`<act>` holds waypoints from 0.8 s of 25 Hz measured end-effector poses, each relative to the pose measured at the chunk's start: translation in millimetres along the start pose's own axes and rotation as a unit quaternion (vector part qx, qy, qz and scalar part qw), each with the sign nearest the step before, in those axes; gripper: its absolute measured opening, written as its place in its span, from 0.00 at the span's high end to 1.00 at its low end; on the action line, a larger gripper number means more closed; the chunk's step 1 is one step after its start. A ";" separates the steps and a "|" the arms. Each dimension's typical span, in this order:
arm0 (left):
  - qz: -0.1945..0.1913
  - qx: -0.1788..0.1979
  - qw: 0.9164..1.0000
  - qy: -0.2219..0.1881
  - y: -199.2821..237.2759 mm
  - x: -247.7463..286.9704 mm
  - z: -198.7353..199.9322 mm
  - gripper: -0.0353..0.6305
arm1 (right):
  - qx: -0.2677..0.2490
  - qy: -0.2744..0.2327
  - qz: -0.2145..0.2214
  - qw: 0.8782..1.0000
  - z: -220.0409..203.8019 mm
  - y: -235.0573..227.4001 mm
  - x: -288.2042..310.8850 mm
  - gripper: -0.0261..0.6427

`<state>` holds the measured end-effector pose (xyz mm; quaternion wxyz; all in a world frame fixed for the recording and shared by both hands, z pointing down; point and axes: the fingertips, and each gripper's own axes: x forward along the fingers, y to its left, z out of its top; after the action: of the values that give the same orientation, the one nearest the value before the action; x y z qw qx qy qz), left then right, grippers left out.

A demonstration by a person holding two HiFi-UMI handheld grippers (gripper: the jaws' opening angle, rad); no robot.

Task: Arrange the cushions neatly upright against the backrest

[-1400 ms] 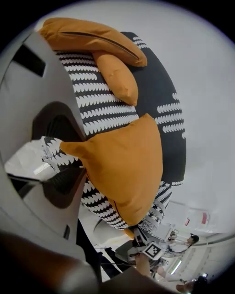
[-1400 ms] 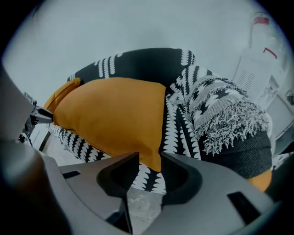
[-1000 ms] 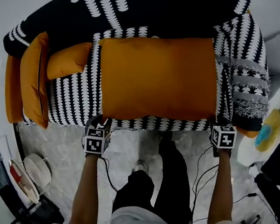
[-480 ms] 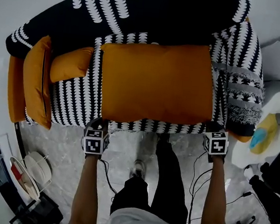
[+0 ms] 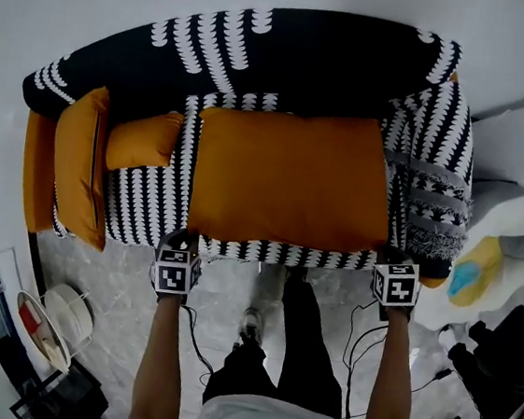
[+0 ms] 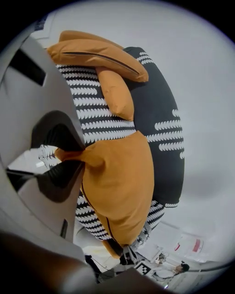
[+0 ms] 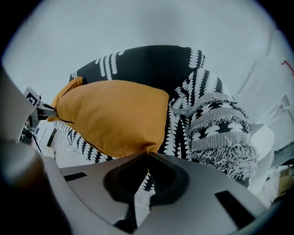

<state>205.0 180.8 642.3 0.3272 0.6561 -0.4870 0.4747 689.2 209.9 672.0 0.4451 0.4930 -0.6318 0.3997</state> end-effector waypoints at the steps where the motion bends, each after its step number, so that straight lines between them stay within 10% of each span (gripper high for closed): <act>1: 0.001 -0.002 1.000 0.000 2.0 -3.2 5.4 0.82 | -0.001 0.000 0.001 1.000 6.7 -0.5 -4.4 0.94; 20: 0.020 -0.033 0.998 -0.046 38.1 -44.7 124.8 0.83 | -0.051 -0.036 0.001 0.998 140.7 -17.1 -59.3 0.94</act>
<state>203.4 72.3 557.2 0.3166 0.6564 -0.5297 0.4338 689.3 89.6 576.4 0.4467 0.4826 -0.6675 0.3494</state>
